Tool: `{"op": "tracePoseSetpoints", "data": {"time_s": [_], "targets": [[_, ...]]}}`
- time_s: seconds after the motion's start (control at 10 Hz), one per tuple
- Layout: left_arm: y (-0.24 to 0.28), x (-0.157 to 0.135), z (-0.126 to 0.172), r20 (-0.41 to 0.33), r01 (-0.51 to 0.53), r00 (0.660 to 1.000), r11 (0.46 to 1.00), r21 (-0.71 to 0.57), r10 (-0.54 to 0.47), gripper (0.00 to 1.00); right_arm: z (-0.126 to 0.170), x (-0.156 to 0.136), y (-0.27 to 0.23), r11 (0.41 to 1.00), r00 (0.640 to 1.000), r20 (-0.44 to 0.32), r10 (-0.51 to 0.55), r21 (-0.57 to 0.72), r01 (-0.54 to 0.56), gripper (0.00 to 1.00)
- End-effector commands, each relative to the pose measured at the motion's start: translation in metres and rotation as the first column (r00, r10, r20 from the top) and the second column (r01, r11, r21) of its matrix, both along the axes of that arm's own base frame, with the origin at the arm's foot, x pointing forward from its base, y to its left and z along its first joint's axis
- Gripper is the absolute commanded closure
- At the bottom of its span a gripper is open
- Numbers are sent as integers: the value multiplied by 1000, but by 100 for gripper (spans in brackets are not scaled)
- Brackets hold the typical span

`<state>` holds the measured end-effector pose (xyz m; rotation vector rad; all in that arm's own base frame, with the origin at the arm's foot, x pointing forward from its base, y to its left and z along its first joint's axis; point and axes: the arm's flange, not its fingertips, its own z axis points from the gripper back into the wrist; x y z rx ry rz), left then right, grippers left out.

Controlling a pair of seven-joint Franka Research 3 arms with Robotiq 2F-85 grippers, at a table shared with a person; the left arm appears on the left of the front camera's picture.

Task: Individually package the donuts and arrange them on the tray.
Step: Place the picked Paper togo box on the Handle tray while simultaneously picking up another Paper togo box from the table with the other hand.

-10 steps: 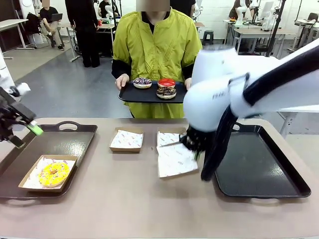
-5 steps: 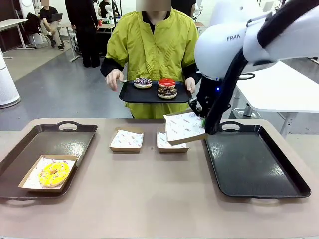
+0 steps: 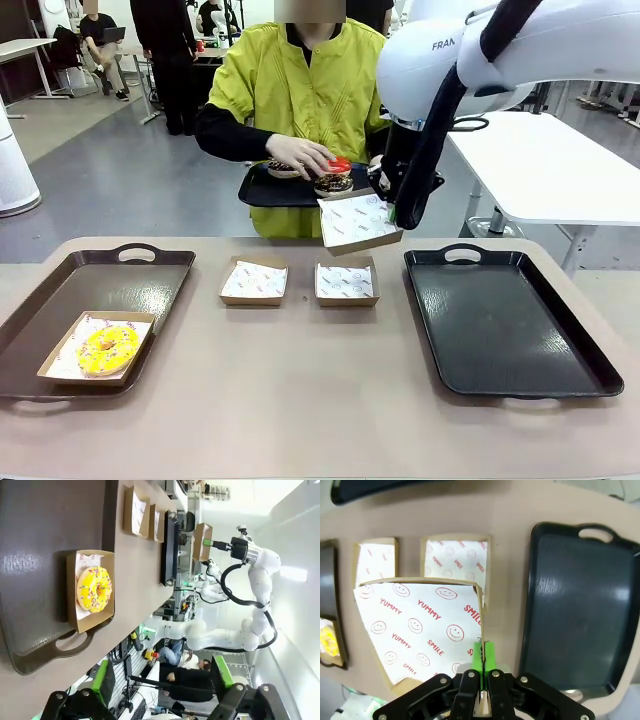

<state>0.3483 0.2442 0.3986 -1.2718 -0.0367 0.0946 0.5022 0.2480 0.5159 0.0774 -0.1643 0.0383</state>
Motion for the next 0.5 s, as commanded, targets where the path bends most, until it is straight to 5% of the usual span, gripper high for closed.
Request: {"op": "tracePoseSetpoints", "data": {"time_s": [0.0, 0.2, 0.4], "targets": [[-1, 2, 6, 43, -37, 998, 999, 3, 37, 0, -2, 21, 2, 998, 998, -22, -53, -18, 53, 100], [0, 0, 0, 0, 0, 1000, 1000, 0, 0, 0, -14, 32, 1, 995, 993, -82, -89, -51, 85, 100], [0, 0, 0, 0, 0, 1000, 1000, 0, 0, 0, -7, 18, -3, 999, 999, -21, -34, 8, 34, 100]]}}
